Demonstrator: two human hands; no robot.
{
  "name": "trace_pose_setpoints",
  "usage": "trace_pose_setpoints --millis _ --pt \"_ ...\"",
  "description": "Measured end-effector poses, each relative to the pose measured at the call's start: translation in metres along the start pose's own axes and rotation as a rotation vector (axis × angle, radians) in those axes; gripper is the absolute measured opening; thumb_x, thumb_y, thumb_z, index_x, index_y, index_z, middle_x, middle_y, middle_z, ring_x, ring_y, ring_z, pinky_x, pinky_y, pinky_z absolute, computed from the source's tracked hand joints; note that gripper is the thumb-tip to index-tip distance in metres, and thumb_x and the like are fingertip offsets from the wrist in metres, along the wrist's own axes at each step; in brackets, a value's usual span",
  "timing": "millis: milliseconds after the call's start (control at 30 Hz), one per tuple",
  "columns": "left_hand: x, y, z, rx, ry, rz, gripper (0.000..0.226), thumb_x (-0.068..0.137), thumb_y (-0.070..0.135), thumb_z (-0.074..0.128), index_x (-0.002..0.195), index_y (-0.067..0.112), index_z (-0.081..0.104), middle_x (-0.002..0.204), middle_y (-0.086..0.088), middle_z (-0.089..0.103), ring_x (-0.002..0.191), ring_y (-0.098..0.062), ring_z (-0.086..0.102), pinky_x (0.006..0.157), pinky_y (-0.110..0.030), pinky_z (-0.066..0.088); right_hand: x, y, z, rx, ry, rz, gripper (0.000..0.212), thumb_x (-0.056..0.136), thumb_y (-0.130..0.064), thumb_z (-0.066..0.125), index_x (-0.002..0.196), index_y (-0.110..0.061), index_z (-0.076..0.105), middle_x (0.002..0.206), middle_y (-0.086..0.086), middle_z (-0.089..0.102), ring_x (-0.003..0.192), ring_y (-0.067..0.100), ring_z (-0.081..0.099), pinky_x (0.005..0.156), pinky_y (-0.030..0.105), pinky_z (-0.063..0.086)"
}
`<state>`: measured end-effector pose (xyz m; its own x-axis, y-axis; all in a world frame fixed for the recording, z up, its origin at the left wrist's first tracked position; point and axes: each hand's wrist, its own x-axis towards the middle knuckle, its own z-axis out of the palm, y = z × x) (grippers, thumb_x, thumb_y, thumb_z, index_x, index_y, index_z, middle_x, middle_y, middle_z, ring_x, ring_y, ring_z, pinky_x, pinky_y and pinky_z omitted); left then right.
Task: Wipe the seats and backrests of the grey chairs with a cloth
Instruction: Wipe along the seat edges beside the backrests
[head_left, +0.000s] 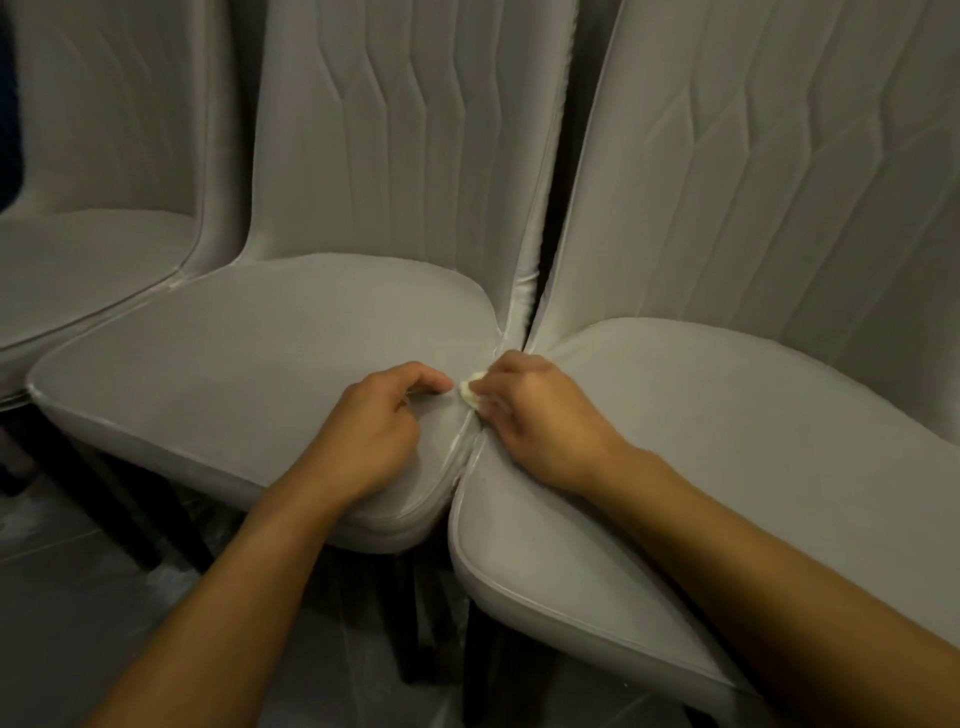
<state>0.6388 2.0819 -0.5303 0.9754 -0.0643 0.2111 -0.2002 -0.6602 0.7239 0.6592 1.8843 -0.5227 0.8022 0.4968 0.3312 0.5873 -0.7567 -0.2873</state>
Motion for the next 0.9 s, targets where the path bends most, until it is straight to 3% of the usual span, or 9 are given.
trace_pose_setpoints --millis 100,167,233,333,433,533,667,800,900 --pt "-0.001 -0.002 -0.002 -0.036 0.004 0.007 0.056 0.090 -0.013 0.038 0.116 0.025 0.070 0.115 0.012 0.066 0.111 0.000 0.057 0.092 0.001 0.038 -0.018 -0.026 -0.014 0.151 -0.177 -0.233 0.024 0.093 -0.011 0.062 0.112 -0.018 0.075 0.111 -0.002 0.066 0.101 0.011 0.063 0.092 0.023 0.048" --pt "-0.001 -0.001 0.000 -0.038 0.015 0.001 0.056 0.089 -0.014 0.038 0.116 0.023 0.071 0.115 0.012 0.066 0.111 -0.001 0.057 0.087 0.006 0.033 -0.021 -0.027 -0.031 0.268 -0.290 -0.223 0.024 0.093 -0.009 0.062 0.111 -0.020 0.075 0.110 -0.006 0.067 0.101 0.006 0.063 0.093 0.020 0.048" --pt "-0.001 0.000 0.003 -0.019 0.040 0.014 0.057 0.086 -0.016 0.039 0.116 0.020 0.072 0.114 0.009 0.067 0.110 -0.004 0.058 0.084 0.007 0.031 -0.009 -0.011 -0.039 0.252 -0.164 -0.149 0.025 0.095 -0.009 0.060 0.112 -0.020 0.073 0.108 -0.006 0.067 0.099 0.006 0.063 0.091 0.022 0.049" --pt "-0.003 0.001 0.007 0.025 0.080 0.039 0.056 0.084 -0.016 0.041 0.117 0.017 0.072 0.120 0.000 0.070 0.114 -0.013 0.060 0.089 -0.001 0.033 0.021 0.015 -0.030 0.019 0.072 -0.054 0.024 0.096 -0.012 0.058 0.115 -0.015 0.072 0.113 0.001 0.067 0.102 0.016 0.063 0.093 0.029 0.049" --pt "-0.005 0.000 0.009 0.043 0.086 0.045 0.055 0.085 -0.016 0.041 0.118 0.015 0.071 0.124 -0.003 0.068 0.118 -0.017 0.059 0.095 -0.008 0.032 0.042 0.030 -0.006 -0.072 0.002 0.065 0.023 0.094 -0.011 0.056 0.111 -0.010 0.072 0.113 0.010 0.067 0.105 0.029 0.062 0.092 0.040 0.048" --pt "-0.006 -0.001 0.011 0.068 0.084 0.071 0.054 0.086 -0.015 0.041 0.119 0.015 0.070 0.125 -0.003 0.067 0.119 -0.019 0.058 0.100 -0.016 0.036 0.039 0.026 0.004 -0.009 0.033 0.141 0.023 0.097 -0.018 0.058 0.114 -0.013 0.072 0.114 0.010 0.068 0.107 0.030 0.062 0.094 0.038 0.047" --pt "-0.003 -0.005 0.011 0.080 0.092 0.071 0.053 0.085 -0.013 0.043 0.120 0.018 0.070 0.123 -0.003 0.068 0.116 -0.019 0.059 0.099 -0.020 0.040 0.019 0.003 -0.003 0.045 -0.061 0.003 0.022 0.096 -0.017 0.060 0.115 -0.015 0.072 0.113 0.004 0.069 0.102 0.021 0.064 0.093 0.036 0.051" --pt "-0.003 -0.003 0.013 0.090 0.079 0.069 0.050 0.083 -0.011 0.048 0.121 0.015 0.069 0.124 -0.006 0.067 0.117 -0.021 0.059 0.098 -0.020 0.040 -0.001 -0.016 -0.013 0.052 -0.203 -0.182 0.023 0.094 -0.013 0.060 0.112 -0.017 0.074 0.110 -0.003 0.070 0.098 0.010 0.064 0.091 0.021 0.049" --pt "-0.004 -0.003 0.013 0.082 0.090 0.076 0.050 0.083 -0.011 0.048 0.120 0.015 0.069 0.122 -0.005 0.068 0.116 -0.021 0.059 0.098 -0.023 0.041 -0.003 -0.010 -0.029 0.190 -0.249 -0.109 0.022 0.097 -0.015 0.060 0.114 -0.019 0.073 0.110 -0.008 0.070 0.098 0.003 0.063 0.091 0.017 0.048"
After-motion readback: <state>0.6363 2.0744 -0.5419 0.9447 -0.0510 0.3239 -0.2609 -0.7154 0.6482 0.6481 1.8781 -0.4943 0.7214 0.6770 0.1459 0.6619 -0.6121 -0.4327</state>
